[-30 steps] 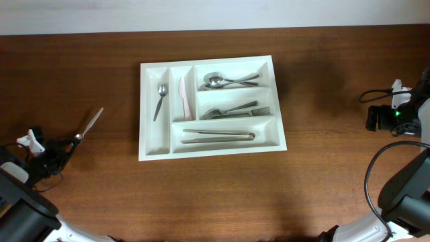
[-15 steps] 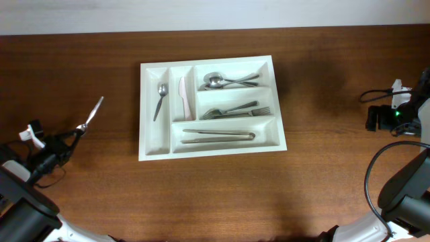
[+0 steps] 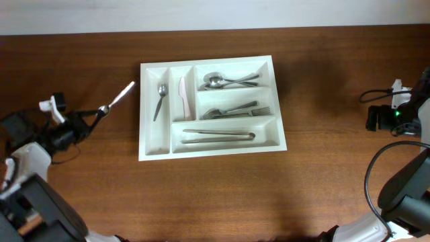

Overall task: Pack container
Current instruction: 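Lift the spoon off the table with the left gripper, then carry the spoon right and lower it into the tray's left compartment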

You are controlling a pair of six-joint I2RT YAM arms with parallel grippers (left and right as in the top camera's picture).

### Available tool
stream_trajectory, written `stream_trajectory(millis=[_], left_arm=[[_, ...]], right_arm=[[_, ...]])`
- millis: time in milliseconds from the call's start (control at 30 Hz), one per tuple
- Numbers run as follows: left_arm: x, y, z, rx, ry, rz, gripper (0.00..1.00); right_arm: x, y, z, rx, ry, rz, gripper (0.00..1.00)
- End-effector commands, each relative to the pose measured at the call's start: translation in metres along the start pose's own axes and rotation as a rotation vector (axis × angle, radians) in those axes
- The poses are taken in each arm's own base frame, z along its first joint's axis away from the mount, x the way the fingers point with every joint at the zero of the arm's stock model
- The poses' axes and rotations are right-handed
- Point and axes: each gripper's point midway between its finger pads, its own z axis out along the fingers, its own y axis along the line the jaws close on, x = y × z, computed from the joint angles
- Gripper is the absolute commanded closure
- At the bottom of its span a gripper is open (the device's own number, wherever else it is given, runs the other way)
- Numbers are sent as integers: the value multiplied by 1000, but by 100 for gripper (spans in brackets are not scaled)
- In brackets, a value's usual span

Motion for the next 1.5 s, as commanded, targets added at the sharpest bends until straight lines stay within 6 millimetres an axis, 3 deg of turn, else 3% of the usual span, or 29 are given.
stream_trajectory(millis=[0, 100, 267, 533, 800, 1200, 1467], left_arm=[[-10, -23, 2, -152, -48, -98, 98], [-10, -36, 5, -248, -94, -216, 98], [9, -30, -1, -491, -182, -446, 98], [24, -46, 18, -510, -201, -591, 98], [46, -59, 42, -570, -187, -576, 98], [64, -55, 43, -644, -197, -656, 98], [90, -49, 48, -707, -182, -715, 98]], right_arm=[[-1, -2, -4, 13, -11, 8, 1], [-1, -2, -4, 13, -11, 8, 1], [-1, -2, -4, 13, -11, 8, 1], [-1, -2, -4, 13, -11, 8, 1], [-1, -2, -4, 13, -11, 8, 1], [-1, -2, -4, 13, -11, 8, 1], [-1, -2, -4, 13, -11, 8, 1]])
